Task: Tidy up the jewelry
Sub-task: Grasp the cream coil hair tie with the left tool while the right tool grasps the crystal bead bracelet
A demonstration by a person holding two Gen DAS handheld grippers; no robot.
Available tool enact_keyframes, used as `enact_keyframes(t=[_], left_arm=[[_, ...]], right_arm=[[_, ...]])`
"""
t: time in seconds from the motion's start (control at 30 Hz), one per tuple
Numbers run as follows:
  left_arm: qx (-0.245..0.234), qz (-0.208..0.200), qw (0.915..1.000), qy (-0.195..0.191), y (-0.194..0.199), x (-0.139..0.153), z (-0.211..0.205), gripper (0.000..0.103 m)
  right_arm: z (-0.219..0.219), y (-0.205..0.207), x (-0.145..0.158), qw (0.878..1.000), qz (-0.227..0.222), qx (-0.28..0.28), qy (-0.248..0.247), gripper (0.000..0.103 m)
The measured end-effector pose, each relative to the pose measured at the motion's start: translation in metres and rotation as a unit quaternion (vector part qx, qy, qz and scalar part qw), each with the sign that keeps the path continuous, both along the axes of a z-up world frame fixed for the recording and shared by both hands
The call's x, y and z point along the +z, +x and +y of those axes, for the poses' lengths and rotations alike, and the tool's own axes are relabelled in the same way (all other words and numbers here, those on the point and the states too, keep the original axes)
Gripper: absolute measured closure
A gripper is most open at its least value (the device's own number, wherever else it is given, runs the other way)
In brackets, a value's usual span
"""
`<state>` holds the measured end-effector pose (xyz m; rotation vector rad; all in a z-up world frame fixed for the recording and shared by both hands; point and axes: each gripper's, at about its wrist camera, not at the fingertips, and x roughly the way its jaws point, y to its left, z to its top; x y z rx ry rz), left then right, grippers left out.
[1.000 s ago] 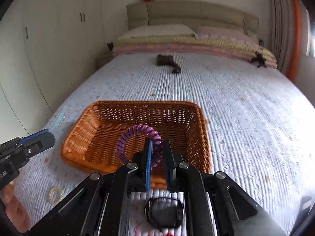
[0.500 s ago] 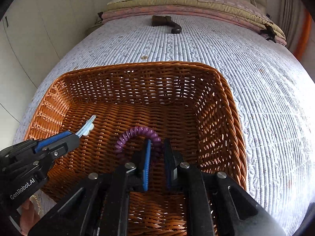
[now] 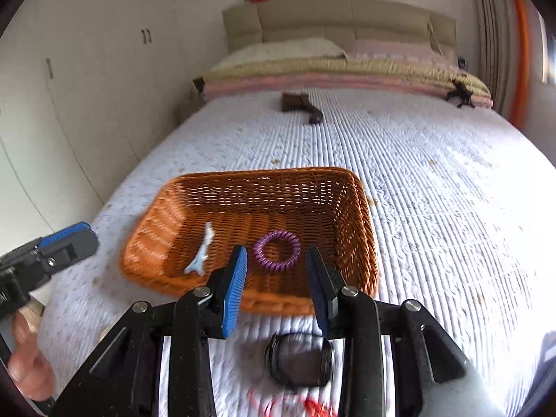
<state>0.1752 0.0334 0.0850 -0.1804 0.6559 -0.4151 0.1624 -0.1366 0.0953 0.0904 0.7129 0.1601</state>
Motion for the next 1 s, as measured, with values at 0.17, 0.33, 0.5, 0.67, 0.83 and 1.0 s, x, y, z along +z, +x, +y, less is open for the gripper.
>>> enact_keyframes(t=[0.17,0.33,0.5,0.67,0.83,1.0], left_arm=[[-0.003,-0.035,0.9994,-0.001,-0.056,0.017,0.015,0.053],[-0.012,-0.036,0.9991,-0.015,-0.106,0.010,0.029,0.053],[-0.009,-0.002,0.9995,-0.030,-0.135,-0.024,0.035,0.053],[-0.005,0.043,0.9987,-0.028,-0.147,-0.067,0.030,0.053],[-0.007,0.091,0.9955,-0.026,-0.145,-0.105,0.018,0.053],[-0.001,0.109,0.9940,-0.003,-0.141,-0.129,0.003,0.054]], right_arm=[[0.007,-0.054,0.016,0.999,-0.038,0.009,-0.015,0.066],[0.018,-0.098,0.013,0.998,-0.047,0.026,-0.025,0.066],[0.025,-0.112,-0.019,0.999,-0.014,0.037,-0.022,0.066],[0.029,-0.109,-0.057,0.999,0.020,0.040,-0.005,0.066],[0.033,-0.099,-0.088,0.997,0.056,0.048,0.012,0.068],[0.032,-0.095,-0.100,0.996,0.068,0.052,0.021,0.069]])
